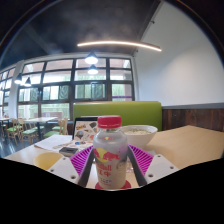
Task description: Pour water
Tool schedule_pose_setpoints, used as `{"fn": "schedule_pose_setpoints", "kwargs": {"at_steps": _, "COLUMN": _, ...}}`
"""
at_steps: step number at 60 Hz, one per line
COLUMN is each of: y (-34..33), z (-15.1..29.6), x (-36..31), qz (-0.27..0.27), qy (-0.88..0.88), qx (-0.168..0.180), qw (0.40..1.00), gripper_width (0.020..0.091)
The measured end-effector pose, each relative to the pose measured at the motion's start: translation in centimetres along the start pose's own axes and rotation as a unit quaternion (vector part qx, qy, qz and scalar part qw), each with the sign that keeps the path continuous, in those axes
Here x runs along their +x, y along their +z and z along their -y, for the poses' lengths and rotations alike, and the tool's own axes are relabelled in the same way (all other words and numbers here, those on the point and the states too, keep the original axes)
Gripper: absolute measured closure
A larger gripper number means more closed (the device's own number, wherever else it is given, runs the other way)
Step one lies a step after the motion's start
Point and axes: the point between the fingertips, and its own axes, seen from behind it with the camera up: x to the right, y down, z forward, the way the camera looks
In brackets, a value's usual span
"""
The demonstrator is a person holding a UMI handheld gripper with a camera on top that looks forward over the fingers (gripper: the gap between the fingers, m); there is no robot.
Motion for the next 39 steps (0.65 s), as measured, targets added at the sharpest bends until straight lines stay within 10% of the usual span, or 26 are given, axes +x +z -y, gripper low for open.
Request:
{"fn": "schedule_pose_setpoints", "kwargs": {"at_steps": 6, "y": -0.1, "z": 0.0, "x": 0.0, "qz": 0.000, "qy": -0.001, "qx": 0.000, "qw": 1.000, "gripper_width": 0.0256}}
{"fn": "schedule_pose_setpoints", "kwargs": {"at_steps": 39, "y": -1.2, "z": 0.0, "x": 0.0, "qz": 0.012, "qy": -0.002, "qx": 0.000, "qw": 1.000, "gripper_width": 0.0263}}
